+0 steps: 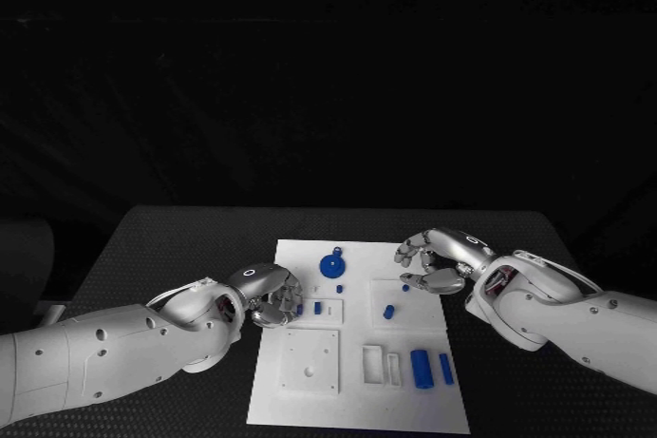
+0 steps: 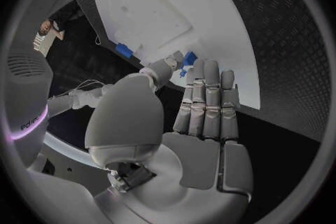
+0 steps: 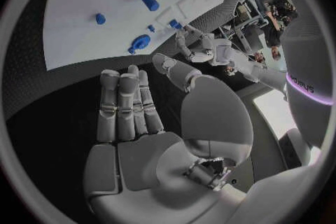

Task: Assemble the parts on the task board

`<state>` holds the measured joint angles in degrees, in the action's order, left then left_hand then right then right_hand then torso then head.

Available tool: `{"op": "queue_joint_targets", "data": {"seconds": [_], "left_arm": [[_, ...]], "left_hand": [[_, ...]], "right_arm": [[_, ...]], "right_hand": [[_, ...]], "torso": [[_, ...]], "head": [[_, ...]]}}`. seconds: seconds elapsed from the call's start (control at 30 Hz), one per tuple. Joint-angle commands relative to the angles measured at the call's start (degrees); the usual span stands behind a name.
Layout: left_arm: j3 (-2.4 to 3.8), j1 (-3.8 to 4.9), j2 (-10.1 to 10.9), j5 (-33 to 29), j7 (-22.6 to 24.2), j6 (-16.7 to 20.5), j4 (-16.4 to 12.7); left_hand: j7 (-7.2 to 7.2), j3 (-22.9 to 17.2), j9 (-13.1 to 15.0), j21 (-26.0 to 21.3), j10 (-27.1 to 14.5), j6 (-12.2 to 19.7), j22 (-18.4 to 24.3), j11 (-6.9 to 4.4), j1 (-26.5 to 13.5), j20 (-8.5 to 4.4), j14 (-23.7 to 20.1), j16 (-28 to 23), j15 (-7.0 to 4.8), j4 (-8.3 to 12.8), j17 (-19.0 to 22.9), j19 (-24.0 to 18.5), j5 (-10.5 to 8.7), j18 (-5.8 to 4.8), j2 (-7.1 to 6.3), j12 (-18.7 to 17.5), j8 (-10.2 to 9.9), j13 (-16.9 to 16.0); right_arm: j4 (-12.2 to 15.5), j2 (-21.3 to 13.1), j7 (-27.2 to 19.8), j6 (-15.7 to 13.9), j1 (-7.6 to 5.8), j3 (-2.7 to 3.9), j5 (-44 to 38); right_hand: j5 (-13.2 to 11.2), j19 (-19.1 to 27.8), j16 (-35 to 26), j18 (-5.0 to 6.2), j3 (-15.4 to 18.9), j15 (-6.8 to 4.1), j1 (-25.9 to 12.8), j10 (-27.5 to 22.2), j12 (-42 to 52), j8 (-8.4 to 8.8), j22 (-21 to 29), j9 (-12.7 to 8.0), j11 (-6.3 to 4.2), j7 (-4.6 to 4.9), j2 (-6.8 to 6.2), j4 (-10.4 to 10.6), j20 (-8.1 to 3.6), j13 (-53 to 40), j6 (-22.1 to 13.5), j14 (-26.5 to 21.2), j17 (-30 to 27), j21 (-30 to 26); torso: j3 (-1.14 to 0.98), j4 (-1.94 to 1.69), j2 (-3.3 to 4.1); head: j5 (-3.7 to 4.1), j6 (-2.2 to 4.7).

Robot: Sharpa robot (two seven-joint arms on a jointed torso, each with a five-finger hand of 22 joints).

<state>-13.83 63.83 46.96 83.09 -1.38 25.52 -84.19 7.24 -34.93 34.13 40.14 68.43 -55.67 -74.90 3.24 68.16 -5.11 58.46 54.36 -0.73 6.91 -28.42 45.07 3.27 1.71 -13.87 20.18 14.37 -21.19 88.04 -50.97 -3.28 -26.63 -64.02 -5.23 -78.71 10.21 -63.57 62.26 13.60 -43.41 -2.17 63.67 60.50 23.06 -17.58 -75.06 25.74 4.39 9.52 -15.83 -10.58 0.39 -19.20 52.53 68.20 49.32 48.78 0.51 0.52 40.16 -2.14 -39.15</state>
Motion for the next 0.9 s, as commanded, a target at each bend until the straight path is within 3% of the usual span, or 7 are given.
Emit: {"op": "queue_joint_targets", "data": {"seconds": [0.03,0.9], "left_arm": [[0.02,-0.04,-0.2,0.3,-0.5,-1.1,0.1],[0.03,-0.10,-1.4,0.4,-2.3,-4.2,1.0]], "left_hand": [[0.16,0.0,-0.1,-0.3,-0.5,0.2,-0.1,0.02,0.1,-1.46,0.0,0.1,-0.28,-0.3,-0.1,0.4,-0.29,-0.59,-0.22,-0.3,-0.3,-0.1],[0.01,0.4,-0.3,-0.6,-0.2,-0.3,-0.5,-0.07,0.0,-1.45,0.0,0.0,-0.27,-1.6,-0.3,0.4,-0.29,-0.72,1.49,-0.4,-0.3,-0.3]], "right_arm": [[0.1,0.1,-0.6,0.2,0.03,0.01,-0.1],[0.1,0.1,-0.6,0.3,0.03,0.02,0.0]], "right_hand": [[0.2,-0.1,0.3,1.39,0.1,0.11,-0.2,0.4,-0.2,-0.28,-0.2,-0.1,-0.07,-0.05,-0.47,0.3,-0.12,0.1,-0.5,0.1,-0.1,-0.3],[0.2,-0.2,0.4,1.40,0.1,0.10,-0.3,0.5,-0.4,-0.30,-0.2,-0.1,-0.07,-0.06,-0.45,0.5,-0.12,0.2,-0.5,0.1,-0.2,-0.4]], "torso": [[0.01,-0.01,-0.03],[0.01,-0.01,0.00]], "head": [[0.09,-0.03],[0.17,-0.22]]}}
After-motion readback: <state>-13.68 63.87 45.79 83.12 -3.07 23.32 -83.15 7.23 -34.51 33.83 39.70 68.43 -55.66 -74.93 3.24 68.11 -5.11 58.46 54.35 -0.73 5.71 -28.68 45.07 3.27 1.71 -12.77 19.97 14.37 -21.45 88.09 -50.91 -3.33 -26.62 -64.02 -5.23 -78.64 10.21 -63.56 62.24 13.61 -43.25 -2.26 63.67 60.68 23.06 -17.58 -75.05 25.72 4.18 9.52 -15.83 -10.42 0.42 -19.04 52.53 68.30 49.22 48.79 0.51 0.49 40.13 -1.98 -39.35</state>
